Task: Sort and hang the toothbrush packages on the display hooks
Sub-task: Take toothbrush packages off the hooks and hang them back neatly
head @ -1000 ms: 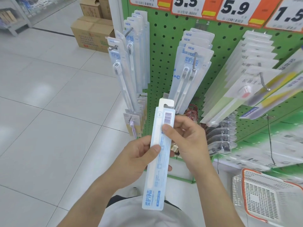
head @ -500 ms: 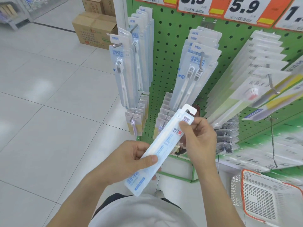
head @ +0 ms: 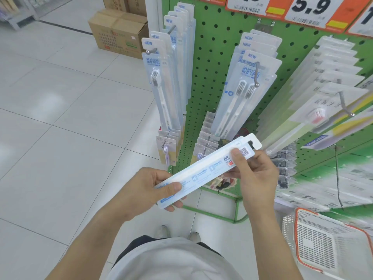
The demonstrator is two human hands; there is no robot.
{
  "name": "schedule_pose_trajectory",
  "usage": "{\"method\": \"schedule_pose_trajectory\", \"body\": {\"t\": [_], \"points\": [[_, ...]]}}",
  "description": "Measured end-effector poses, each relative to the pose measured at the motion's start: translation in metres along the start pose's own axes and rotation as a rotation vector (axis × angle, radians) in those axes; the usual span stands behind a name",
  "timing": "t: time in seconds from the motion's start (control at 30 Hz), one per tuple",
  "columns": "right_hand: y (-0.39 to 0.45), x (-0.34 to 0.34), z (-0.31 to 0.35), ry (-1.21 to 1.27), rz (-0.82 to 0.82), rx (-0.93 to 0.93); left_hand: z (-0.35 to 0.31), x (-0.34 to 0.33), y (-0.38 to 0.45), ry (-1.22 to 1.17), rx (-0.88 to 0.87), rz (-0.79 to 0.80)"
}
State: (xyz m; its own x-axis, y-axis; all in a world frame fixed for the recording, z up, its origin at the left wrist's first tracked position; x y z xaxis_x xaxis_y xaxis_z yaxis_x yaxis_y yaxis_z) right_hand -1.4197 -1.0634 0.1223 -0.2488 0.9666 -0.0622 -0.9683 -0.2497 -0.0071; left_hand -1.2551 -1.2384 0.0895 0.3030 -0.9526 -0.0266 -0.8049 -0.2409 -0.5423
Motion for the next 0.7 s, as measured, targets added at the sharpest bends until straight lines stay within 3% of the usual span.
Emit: {"method": "schedule_pose_trajectory", "body": {"t": [0.33,0.5,0.6,0.7], "points": [[-0.008,0.012,-0.015,-0.067,-0.065,-0.072,0.007,-0.005,-0.005,-0.172,0.086,0.091],[-0.010,0.010,-0.015,-0.060,-0.066,-0.072,0.011,-0.005,-0.006,-0.054,-0.011,0.160],[-0.012,0.002,-0.011,0.005,-0.013,-0.092,0.010,0.003,-0.004,0.065,-0.107,0.054],[-0.015,-0.007,-0.001,0.045,0.049,-0.063,0.005,0.015,-0.003,0.335,-0.166,-0.176]]}}
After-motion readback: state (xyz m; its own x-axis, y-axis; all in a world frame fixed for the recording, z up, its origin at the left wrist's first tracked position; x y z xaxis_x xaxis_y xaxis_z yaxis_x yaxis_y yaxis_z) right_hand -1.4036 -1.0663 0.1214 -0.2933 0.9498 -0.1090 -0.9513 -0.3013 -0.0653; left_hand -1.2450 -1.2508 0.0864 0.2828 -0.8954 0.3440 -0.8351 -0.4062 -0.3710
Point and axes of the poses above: each hand's wrist, its own y-axis towards the middle knuckle, its own x-axis out of the back of the hand, z = x × y, the point moved 8 cm from there along y, towards the middle knuckle, and after that the axes turned 5 degrees about x, right-handed, at the moved point
